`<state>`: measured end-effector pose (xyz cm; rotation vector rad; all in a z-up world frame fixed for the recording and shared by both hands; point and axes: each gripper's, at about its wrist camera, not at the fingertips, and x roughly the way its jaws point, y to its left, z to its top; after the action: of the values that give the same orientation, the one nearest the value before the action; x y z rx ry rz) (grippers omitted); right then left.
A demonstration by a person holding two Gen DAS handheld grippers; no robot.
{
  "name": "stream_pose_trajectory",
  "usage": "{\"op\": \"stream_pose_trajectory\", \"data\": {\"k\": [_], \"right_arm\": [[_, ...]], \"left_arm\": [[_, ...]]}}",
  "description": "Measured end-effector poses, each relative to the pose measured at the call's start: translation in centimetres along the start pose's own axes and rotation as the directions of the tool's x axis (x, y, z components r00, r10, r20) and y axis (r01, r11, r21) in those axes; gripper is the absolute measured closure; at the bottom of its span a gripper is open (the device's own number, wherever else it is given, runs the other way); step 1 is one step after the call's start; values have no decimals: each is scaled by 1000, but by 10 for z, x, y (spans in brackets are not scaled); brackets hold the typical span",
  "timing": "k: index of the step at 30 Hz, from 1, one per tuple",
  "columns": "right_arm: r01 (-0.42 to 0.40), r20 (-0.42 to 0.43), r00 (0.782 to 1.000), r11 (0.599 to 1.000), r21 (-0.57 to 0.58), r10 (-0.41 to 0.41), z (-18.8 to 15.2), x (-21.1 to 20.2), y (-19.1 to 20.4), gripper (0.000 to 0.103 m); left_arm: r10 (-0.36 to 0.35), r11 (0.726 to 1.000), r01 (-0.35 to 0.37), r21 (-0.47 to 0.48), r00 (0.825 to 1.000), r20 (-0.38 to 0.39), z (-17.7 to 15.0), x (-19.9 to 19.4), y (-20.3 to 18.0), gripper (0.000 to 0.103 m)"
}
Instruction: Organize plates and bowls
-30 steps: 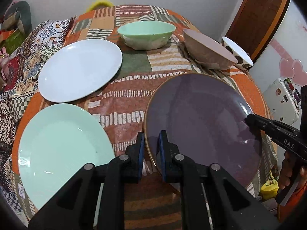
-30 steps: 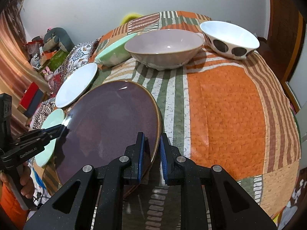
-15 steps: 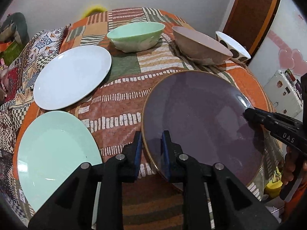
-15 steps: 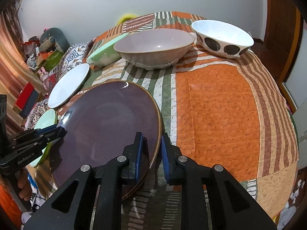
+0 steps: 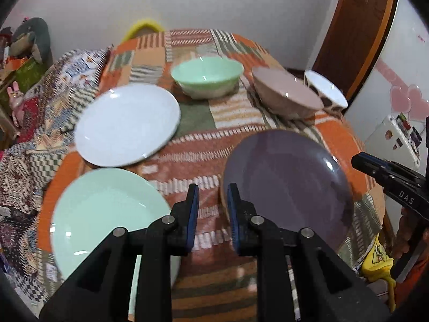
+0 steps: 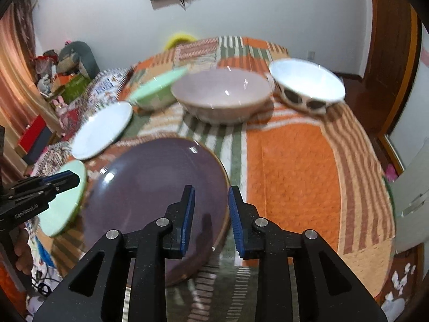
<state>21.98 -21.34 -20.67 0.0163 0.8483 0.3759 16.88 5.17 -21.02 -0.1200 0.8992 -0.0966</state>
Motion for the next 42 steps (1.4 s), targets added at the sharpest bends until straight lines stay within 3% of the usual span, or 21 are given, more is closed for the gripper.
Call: {"op": "stream_pose_trajectory", "data": {"k": [4,6,9,18,21,27,33,42], "right_arm": [[-39,54,998,998,-49,42,14,-15,21,79],[-74,79,994,994,-77,80,22,-19,34,77],[-124,102,986,986,-108,135,34,-19,54,67],[-267,97,952,945,-189,289,71,12,109,65],[-289,87,946,935,-205,311,80,25,122,65],[-308,33,947,930,-201,321,91,63,131,65],[-270,-30,963,942,-197,270,100,103,135,65],[-247,-151,963,952,-181,222,104,164,146,65]], "left_arm": [[33,999,-33,-9,998,53,6,-29,16,80],[52,999,-50,-21,996,75,9,-43,28,71],[97,994,-91,-55,989,116,13,-60,50,55],[268,956,-247,-156,955,129,33,-74,128,54],[290,947,-267,-178,950,120,43,-67,150,54],[253,958,-236,-165,963,95,60,-28,180,54],[196,967,-184,-179,979,52,71,25,208,54],[139,973,-136,-187,990,3,73,84,239,55]]}}
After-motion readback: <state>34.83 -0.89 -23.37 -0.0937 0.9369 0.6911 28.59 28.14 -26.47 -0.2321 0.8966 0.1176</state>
